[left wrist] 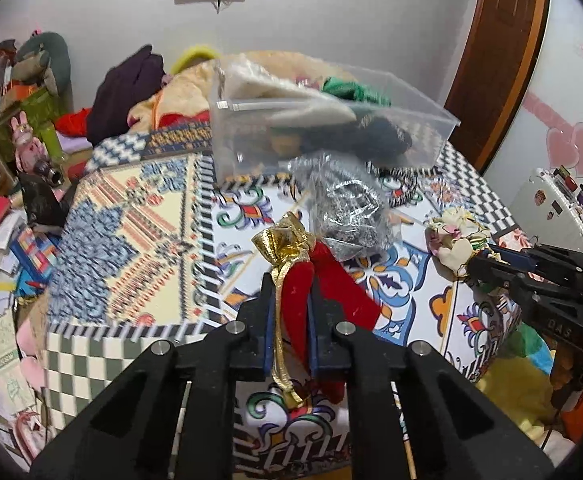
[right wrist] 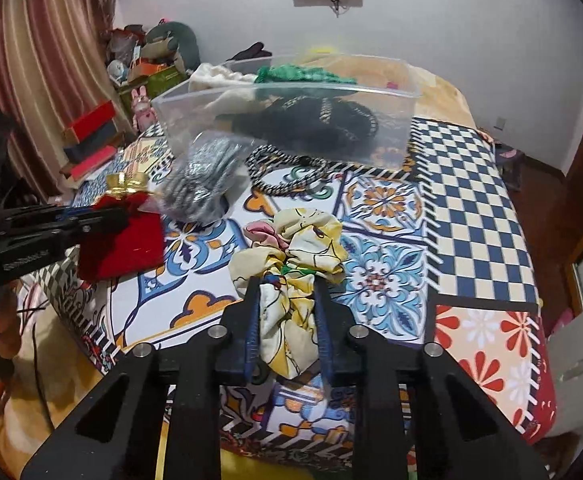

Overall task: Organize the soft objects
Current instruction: 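Grasp the red velvet pouch with the left tool while the right tool grasps the floral scarf, then lower the red pouch and floral scarf into the clear box and open both tools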

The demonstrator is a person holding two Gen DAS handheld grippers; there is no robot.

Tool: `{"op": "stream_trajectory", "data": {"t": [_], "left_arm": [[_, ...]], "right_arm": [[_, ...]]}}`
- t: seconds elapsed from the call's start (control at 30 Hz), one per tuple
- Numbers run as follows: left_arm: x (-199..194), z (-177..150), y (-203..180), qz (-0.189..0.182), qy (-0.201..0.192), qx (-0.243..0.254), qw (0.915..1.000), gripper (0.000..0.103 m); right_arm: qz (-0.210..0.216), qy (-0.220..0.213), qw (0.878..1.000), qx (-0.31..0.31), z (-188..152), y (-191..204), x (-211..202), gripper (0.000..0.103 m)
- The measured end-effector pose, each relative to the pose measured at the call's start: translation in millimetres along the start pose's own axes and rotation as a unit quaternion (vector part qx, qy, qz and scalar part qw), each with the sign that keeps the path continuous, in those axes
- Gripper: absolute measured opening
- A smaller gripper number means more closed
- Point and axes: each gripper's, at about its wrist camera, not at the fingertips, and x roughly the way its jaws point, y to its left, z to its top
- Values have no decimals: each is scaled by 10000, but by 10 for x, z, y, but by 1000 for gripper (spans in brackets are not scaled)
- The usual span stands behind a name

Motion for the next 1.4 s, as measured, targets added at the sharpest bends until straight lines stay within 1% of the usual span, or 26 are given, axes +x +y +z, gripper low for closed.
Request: {"op": "stream_trajectory", "data": {"t": [0.23,0.37,0.53,0.8,0.97,1.07,1.2,1.4], "left_arm": [[-327,192,26,75,-513,70,9986,12],[-499,349,25,49,-847,84,9964,12],[-594,592,-26,27,-1162,142,9931,12],[-575,981,-133,-36,-1569,152,9875,12],[-472,1242,-159,-193,-1652,107,9860,12],[-355,1398,-178,-200,-1636,136,9862,12],[-185,1552,-217,-73,-1644,194,9862,12],[98,1667,-223,0,-1486,160,9888,12]], "right_arm": [[-97,-442,9990,57,152,-63,-246,18],[-172,-740,9971,70,298,-95,-369,18],[-286,-1100,9935,11,532,-115,-486,18],[-352,-1559,9871,16,858,-161,-540,19],[-341,-1665,9855,15,981,-204,-484,19],[-348,-1688,9850,35,1049,-227,-446,19],[-341,-1694,9849,73,1142,-269,-363,19],[-382,-1597,9864,29,1291,-293,-210,19]]}}
